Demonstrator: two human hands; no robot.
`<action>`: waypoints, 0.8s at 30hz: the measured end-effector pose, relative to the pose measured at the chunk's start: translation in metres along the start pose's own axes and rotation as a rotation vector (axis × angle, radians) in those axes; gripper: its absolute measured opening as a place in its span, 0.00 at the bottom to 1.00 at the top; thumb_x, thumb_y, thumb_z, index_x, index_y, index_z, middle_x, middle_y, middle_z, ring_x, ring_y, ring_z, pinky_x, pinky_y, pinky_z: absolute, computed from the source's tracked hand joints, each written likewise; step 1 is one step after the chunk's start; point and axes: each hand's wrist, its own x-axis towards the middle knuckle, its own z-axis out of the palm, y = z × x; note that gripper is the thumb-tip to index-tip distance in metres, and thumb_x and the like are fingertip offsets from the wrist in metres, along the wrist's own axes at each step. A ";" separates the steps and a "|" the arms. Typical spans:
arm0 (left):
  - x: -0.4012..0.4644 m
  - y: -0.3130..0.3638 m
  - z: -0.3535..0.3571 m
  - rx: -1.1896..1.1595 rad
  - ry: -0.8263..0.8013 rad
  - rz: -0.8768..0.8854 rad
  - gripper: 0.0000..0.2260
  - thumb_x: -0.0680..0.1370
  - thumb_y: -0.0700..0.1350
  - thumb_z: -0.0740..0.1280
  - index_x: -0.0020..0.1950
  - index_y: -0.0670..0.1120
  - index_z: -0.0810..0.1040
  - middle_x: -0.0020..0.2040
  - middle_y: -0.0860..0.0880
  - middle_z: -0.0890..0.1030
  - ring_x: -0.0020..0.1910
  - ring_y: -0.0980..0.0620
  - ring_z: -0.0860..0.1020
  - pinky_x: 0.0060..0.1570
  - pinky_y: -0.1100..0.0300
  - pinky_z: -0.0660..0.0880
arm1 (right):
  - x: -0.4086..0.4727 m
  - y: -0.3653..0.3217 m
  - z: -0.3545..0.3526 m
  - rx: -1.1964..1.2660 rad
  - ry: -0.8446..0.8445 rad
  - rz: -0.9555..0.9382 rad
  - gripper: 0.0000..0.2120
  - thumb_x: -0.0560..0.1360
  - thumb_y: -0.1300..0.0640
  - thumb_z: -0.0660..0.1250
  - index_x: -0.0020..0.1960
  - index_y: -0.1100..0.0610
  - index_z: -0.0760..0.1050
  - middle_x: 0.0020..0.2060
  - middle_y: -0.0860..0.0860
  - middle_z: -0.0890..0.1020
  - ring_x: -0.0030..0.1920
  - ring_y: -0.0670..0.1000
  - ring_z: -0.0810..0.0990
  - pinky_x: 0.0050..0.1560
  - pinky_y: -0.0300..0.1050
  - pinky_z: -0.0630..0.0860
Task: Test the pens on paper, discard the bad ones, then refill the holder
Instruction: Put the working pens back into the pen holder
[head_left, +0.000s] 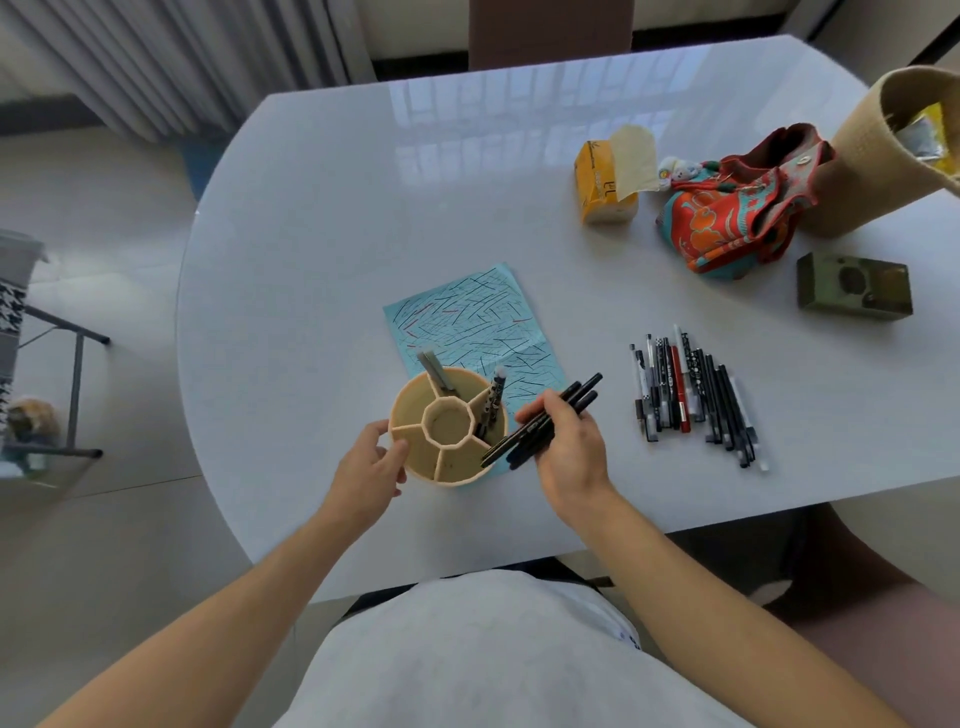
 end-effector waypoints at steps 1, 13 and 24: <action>-0.003 -0.001 0.003 0.002 -0.007 -0.011 0.12 0.83 0.51 0.61 0.66 0.52 0.71 0.43 0.44 0.82 0.42 0.48 0.81 0.44 0.51 0.82 | -0.003 0.006 0.004 0.059 -0.031 0.008 0.18 0.79 0.56 0.65 0.32 0.54 0.81 0.38 0.58 0.81 0.39 0.54 0.78 0.46 0.51 0.77; -0.020 -0.016 0.013 -0.023 -0.051 -0.095 0.20 0.80 0.58 0.64 0.68 0.52 0.67 0.41 0.44 0.83 0.41 0.47 0.82 0.41 0.53 0.80 | -0.019 0.025 0.045 0.137 0.091 -0.139 0.10 0.78 0.73 0.63 0.46 0.61 0.79 0.43 0.56 0.84 0.47 0.51 0.83 0.53 0.42 0.80; -0.008 -0.026 0.010 -0.080 -0.050 -0.079 0.14 0.80 0.56 0.65 0.64 0.54 0.70 0.37 0.46 0.83 0.37 0.47 0.80 0.39 0.52 0.80 | 0.018 0.006 -0.041 -0.488 0.194 -0.372 0.08 0.75 0.52 0.69 0.50 0.54 0.83 0.43 0.45 0.86 0.46 0.43 0.82 0.50 0.40 0.80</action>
